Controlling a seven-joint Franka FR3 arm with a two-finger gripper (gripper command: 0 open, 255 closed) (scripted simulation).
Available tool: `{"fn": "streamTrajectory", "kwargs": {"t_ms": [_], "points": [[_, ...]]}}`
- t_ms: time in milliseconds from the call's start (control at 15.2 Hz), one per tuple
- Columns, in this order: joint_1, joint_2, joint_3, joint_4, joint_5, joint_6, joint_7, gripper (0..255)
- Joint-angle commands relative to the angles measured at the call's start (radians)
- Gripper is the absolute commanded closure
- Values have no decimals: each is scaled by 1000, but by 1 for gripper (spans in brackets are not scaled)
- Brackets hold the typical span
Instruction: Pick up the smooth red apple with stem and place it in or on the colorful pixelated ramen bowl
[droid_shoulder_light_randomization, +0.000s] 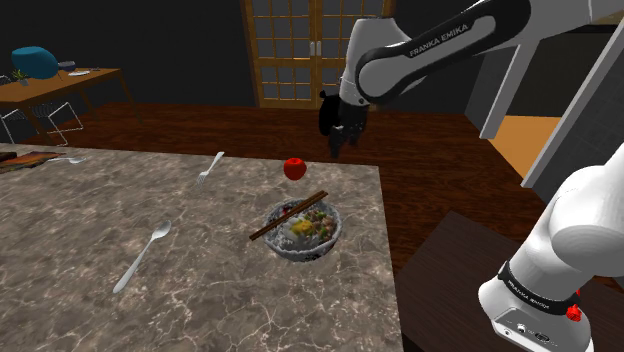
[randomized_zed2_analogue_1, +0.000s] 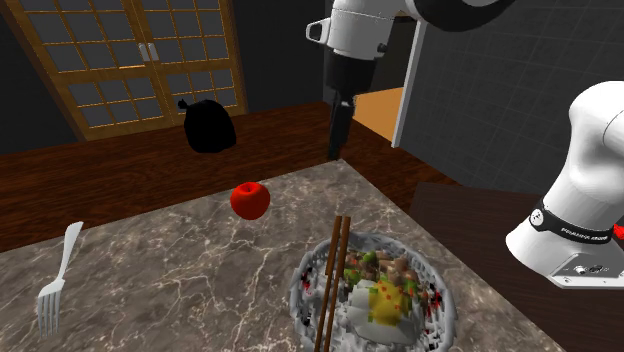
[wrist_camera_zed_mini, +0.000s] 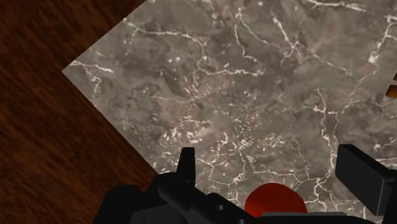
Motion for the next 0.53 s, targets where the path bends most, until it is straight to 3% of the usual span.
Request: {"fn": "streamTrajectory", "kwargs": {"t_ms": [0,462], "points": [[4,79,5,52,12,49,13,0],[14,322,16,239,52,182,37,0]]}}
